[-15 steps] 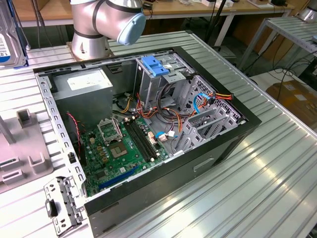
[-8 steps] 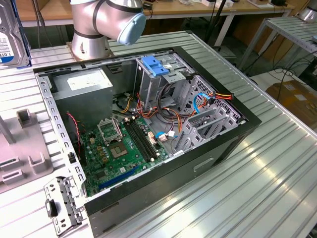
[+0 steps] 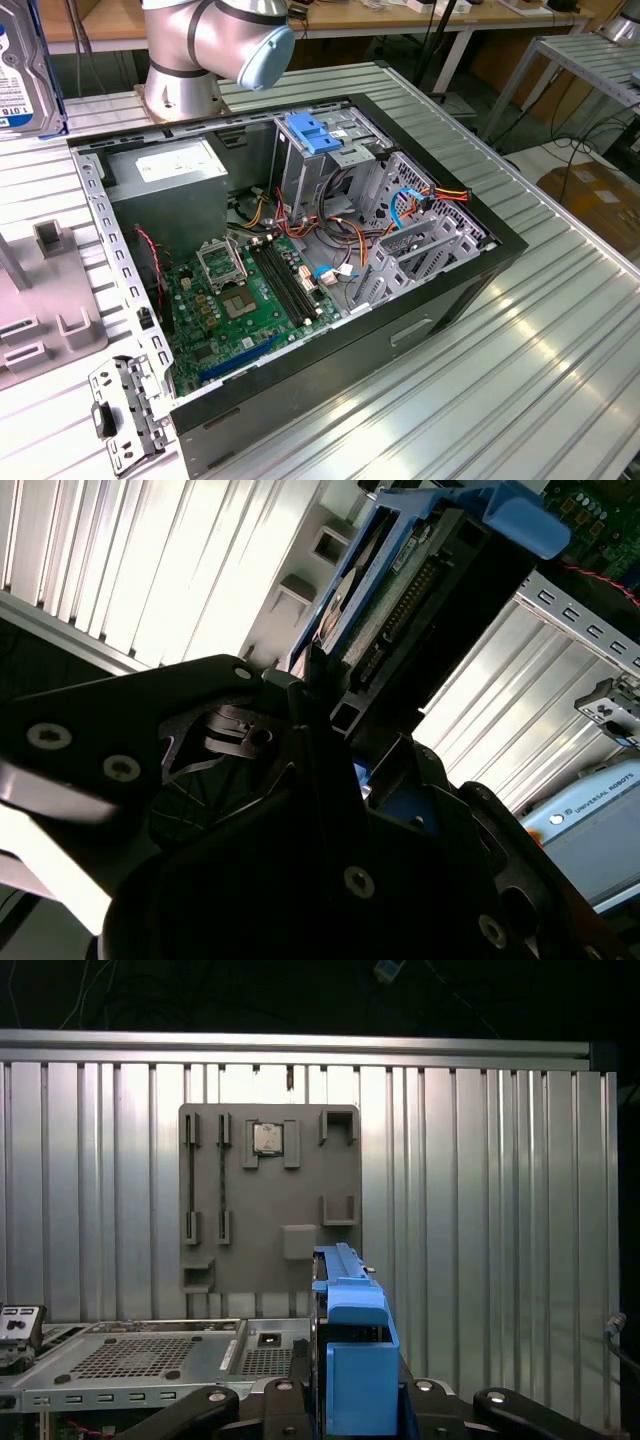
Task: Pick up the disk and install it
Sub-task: 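Pick up the disk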
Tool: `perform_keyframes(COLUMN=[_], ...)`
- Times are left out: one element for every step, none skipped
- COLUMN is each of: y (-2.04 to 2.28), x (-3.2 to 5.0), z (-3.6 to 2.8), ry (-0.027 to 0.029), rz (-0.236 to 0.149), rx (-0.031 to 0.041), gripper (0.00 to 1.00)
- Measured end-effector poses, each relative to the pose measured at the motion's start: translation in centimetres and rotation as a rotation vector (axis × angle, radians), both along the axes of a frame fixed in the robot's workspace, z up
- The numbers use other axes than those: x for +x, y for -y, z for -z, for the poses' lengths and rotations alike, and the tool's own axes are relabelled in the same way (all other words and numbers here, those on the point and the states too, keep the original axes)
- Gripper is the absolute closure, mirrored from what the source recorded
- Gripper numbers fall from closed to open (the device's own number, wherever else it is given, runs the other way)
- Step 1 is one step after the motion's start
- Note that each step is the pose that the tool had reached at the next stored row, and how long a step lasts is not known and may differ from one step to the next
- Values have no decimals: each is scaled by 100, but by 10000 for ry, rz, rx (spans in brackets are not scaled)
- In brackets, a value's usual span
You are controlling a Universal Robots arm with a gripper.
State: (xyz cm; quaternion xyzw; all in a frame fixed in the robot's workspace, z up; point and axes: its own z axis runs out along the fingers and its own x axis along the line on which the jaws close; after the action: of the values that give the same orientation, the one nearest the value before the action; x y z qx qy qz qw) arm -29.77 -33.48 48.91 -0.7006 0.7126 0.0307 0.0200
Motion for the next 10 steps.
perform_keyframes(y=[2,4,6,8,11,13,15,19,21,23], x=[4,8,13,16,22,26,31,40,44,48], z=[0,1,0,1,1,2,2,2,3,3], ry=[0,0,-1,-1,0,0,0,0,0,-1], rz=[-1,0,-1,0,0,-1,-1,-1,-1,0], rx=[0,0,-1,-1,0,0,-1,0,0,0], gripper=[63,63,63,63,63,63,63,63,63,63])
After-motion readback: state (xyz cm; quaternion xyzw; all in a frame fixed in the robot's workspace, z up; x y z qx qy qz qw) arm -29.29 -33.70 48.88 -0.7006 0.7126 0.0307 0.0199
